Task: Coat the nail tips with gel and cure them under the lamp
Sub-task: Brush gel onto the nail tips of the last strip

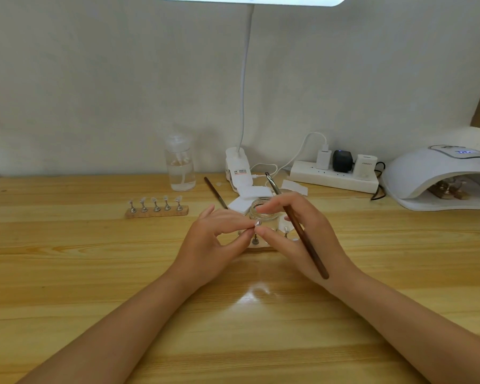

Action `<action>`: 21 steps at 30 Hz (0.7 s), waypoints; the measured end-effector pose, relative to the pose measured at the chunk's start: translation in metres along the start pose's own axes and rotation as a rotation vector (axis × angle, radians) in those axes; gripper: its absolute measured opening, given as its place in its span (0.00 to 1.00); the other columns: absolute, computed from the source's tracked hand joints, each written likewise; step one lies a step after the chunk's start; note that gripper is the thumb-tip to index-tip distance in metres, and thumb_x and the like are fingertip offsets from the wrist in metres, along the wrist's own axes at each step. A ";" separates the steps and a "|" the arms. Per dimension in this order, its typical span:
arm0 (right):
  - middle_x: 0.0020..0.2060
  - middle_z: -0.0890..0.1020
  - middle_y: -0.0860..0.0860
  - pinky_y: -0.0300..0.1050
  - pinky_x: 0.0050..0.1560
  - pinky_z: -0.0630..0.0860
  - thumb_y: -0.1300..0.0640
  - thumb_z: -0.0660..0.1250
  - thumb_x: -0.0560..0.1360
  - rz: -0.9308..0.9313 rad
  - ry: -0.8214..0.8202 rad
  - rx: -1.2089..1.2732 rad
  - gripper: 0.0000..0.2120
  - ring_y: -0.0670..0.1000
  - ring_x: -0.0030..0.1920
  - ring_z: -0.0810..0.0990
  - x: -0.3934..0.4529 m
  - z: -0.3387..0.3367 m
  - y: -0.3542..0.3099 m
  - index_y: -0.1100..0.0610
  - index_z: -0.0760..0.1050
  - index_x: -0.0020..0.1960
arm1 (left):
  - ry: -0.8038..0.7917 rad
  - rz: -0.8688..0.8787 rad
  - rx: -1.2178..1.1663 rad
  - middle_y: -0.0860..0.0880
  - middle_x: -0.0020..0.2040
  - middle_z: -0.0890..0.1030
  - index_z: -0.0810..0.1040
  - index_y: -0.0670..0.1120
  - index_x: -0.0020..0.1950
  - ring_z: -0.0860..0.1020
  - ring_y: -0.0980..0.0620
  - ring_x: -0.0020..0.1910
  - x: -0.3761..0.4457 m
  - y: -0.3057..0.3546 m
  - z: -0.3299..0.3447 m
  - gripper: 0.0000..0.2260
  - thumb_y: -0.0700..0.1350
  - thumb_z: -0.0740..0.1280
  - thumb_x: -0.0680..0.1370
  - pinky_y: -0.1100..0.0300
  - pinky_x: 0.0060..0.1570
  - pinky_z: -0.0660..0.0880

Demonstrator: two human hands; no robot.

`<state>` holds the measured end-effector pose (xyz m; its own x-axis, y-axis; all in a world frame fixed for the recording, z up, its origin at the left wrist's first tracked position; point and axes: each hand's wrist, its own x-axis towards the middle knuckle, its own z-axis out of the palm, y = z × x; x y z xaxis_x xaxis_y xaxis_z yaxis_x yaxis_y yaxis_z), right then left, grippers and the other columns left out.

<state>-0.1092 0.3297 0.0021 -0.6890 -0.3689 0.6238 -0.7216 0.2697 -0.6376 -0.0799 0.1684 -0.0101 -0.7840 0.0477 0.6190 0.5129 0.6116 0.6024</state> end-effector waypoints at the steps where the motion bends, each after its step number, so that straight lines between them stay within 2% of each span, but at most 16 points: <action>1: 0.45 0.78 0.39 0.29 0.51 0.69 0.62 0.74 0.68 0.003 0.002 0.007 0.13 0.36 0.50 0.76 0.000 0.000 0.000 0.53 0.74 0.49 | -0.002 0.000 0.001 0.66 0.42 0.79 0.79 0.58 0.47 0.77 0.65 0.50 0.000 0.000 0.000 0.14 0.38 0.71 0.71 0.65 0.67 0.54; 6: 0.41 0.78 0.41 0.27 0.48 0.70 0.64 0.74 0.68 0.003 0.014 0.031 0.13 0.35 0.47 0.76 -0.002 0.003 -0.001 0.50 0.73 0.45 | -0.011 0.005 0.000 0.66 0.43 0.79 0.80 0.57 0.47 0.77 0.64 0.51 0.001 0.000 -0.001 0.12 0.40 0.71 0.71 0.64 0.67 0.56; 10: 0.41 0.78 0.43 0.25 0.43 0.70 0.67 0.72 0.68 -0.010 0.025 0.067 0.10 0.37 0.47 0.76 -0.002 0.004 0.000 0.56 0.75 0.45 | -0.015 0.009 0.004 0.67 0.42 0.79 0.80 0.57 0.46 0.77 0.64 0.51 0.001 0.001 0.000 0.11 0.41 0.72 0.70 0.61 0.67 0.56; 12: 0.41 0.78 0.42 0.26 0.45 0.71 0.67 0.72 0.69 -0.013 0.023 0.056 0.10 0.38 0.47 0.77 -0.002 0.003 0.000 0.56 0.75 0.45 | -0.013 0.006 0.005 0.70 0.42 0.78 0.79 0.59 0.46 0.75 0.66 0.52 0.002 0.002 0.000 0.09 0.47 0.72 0.69 0.63 0.68 0.52; 14: 0.41 0.79 0.43 0.29 0.47 0.72 0.65 0.72 0.69 -0.008 0.031 0.040 0.10 0.39 0.46 0.78 0.001 -0.002 0.000 0.54 0.74 0.44 | -0.011 -0.007 0.008 0.72 0.45 0.76 0.76 0.64 0.48 0.73 0.71 0.54 0.002 0.002 0.000 0.12 0.55 0.69 0.66 0.61 0.69 0.51; 17: 0.42 0.81 0.46 0.32 0.48 0.73 0.60 0.72 0.69 0.030 0.050 0.046 0.08 0.40 0.45 0.79 0.007 -0.021 0.004 0.51 0.74 0.44 | 0.009 -0.058 0.018 0.68 0.50 0.75 0.71 0.64 0.52 0.71 0.71 0.55 0.002 -0.001 -0.002 0.19 0.59 0.69 0.63 0.51 0.69 0.60; 19: 0.41 0.81 0.45 0.30 0.48 0.73 0.59 0.72 0.69 0.046 0.030 0.010 0.09 0.41 0.45 0.79 0.010 -0.037 0.009 0.49 0.73 0.43 | -0.010 -0.116 0.032 0.65 0.51 0.75 0.69 0.63 0.53 0.72 0.67 0.53 0.003 -0.003 -0.003 0.22 0.56 0.73 0.63 0.50 0.63 0.66; 21: 0.40 0.81 0.45 0.27 0.46 0.71 0.60 0.72 0.69 0.072 -0.026 -0.047 0.09 0.40 0.44 0.79 0.010 -0.047 0.017 0.50 0.73 0.43 | -0.056 -0.164 0.056 0.63 0.50 0.74 0.68 0.60 0.55 0.72 0.65 0.51 0.003 -0.006 -0.002 0.24 0.53 0.75 0.63 0.49 0.61 0.67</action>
<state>-0.1312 0.3722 0.0184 -0.7374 -0.3703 0.5648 -0.6733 0.3370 -0.6581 -0.0852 0.1637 -0.0108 -0.8744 -0.0137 0.4850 0.3576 0.6574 0.6633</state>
